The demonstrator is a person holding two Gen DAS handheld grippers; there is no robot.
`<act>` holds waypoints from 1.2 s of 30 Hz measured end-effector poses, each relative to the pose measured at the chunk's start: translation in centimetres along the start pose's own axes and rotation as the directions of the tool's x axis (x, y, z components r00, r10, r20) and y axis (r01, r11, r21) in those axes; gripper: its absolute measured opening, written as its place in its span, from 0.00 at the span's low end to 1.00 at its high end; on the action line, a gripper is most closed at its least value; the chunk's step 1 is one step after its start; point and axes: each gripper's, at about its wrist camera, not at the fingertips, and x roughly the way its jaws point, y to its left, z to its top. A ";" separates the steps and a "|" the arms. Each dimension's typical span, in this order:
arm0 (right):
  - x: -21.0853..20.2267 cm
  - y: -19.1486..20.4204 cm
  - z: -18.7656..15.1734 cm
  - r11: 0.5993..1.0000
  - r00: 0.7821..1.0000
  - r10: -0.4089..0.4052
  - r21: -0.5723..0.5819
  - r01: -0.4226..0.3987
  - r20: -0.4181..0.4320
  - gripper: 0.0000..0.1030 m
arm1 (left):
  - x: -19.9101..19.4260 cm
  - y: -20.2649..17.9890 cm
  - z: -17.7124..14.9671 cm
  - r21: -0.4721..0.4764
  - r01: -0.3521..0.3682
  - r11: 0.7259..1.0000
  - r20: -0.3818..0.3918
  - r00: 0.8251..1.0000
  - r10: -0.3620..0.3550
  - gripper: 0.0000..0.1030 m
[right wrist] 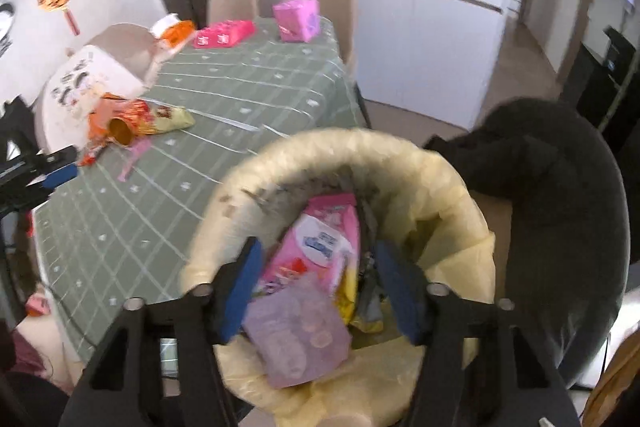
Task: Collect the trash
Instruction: 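Move both open tools back over the red paper cup and snack bar, then grasp the red paper cup rim with the left tool while the right tool grasps the gold snack bar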
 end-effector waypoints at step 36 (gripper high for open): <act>14.8 14.0 19.1 0.906 0.970 0.238 -0.369 -0.206 0.043 0.46 | 10.8 8.1 10.0 -0.224 -0.113 0.968 0.022 0.992 0.121 0.57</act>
